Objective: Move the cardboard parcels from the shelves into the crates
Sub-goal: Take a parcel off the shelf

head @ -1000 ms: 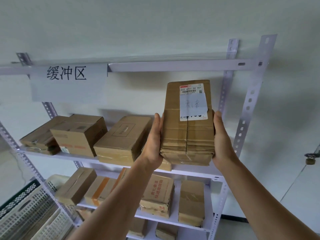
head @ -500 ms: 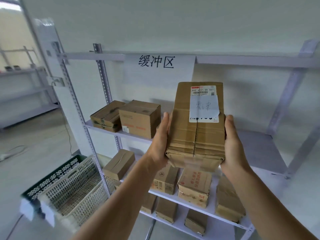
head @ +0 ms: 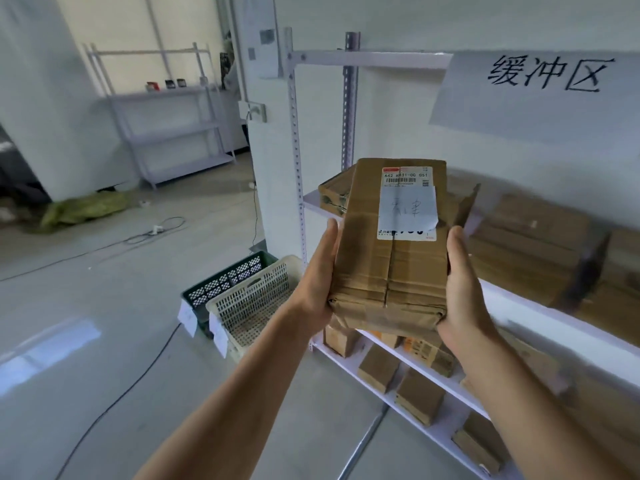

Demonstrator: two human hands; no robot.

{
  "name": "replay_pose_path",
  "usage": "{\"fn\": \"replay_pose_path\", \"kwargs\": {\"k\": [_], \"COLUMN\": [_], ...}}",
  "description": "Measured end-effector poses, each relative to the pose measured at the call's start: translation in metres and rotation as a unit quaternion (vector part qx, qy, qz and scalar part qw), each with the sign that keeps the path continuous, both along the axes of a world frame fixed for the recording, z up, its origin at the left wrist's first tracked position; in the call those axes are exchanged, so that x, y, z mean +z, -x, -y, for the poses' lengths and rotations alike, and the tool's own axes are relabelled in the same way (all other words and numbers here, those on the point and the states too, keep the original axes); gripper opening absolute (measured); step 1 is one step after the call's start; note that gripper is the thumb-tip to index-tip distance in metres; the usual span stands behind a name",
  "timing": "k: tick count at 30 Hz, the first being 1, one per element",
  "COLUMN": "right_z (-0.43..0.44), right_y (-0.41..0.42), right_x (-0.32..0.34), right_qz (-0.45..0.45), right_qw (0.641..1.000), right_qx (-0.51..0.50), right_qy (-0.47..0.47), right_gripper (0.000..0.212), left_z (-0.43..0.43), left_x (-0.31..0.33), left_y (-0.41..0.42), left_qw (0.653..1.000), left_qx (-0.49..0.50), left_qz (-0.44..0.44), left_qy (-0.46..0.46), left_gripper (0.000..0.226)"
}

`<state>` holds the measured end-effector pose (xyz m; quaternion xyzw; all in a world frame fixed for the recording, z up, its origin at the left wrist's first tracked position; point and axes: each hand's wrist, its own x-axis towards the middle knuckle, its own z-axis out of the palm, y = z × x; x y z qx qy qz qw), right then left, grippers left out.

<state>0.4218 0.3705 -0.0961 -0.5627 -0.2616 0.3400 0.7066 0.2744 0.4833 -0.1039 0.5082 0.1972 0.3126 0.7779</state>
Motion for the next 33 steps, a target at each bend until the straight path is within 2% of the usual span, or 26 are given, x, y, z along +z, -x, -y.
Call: {"fn": "replay_pose_path", "kwargs": {"k": [7,11,15,20,29,33], "right_z": [-0.130,-0.208,-0.278,-0.354,-0.503,-0.574], "right_y": [0.049,0.073,0.100,0.137,0.220,0.272], "right_x": [-0.036,-0.051,-0.063,-0.075,-0.110,-0.121], "right_qz": [-0.013,-0.038,-0.040,-0.042,-0.051,-0.057], "right_qw": [0.995,0.990,0.984,0.976,0.977,0.981], "right_qx": [0.092,0.130,0.168,0.203,0.196,0.160], "right_qy": [0.025,0.027,0.037,0.062,0.069,0.090], "right_gripper": [0.104,0.092,0.114,0.109,0.086,0.087], "left_z": [-0.106,-0.168,-0.229,-0.294,-0.448,-0.531], "left_x": [-0.030,-0.035,-0.047,-0.062,-0.098,-0.105], "left_y": [0.069,0.098,0.131,0.172,0.257,0.304], "left_qw": [0.994,0.987,0.977,0.970,0.974,0.981], "left_qx": [0.089,0.126,0.172,0.194,0.169,0.124], "left_qz": [-0.067,-0.095,-0.118,-0.136,-0.138,-0.132], "left_qy": [0.009,0.034,0.051,0.063,0.062,0.073], "left_gripper": [0.069,0.066,0.068,0.068,0.067,0.068]}}
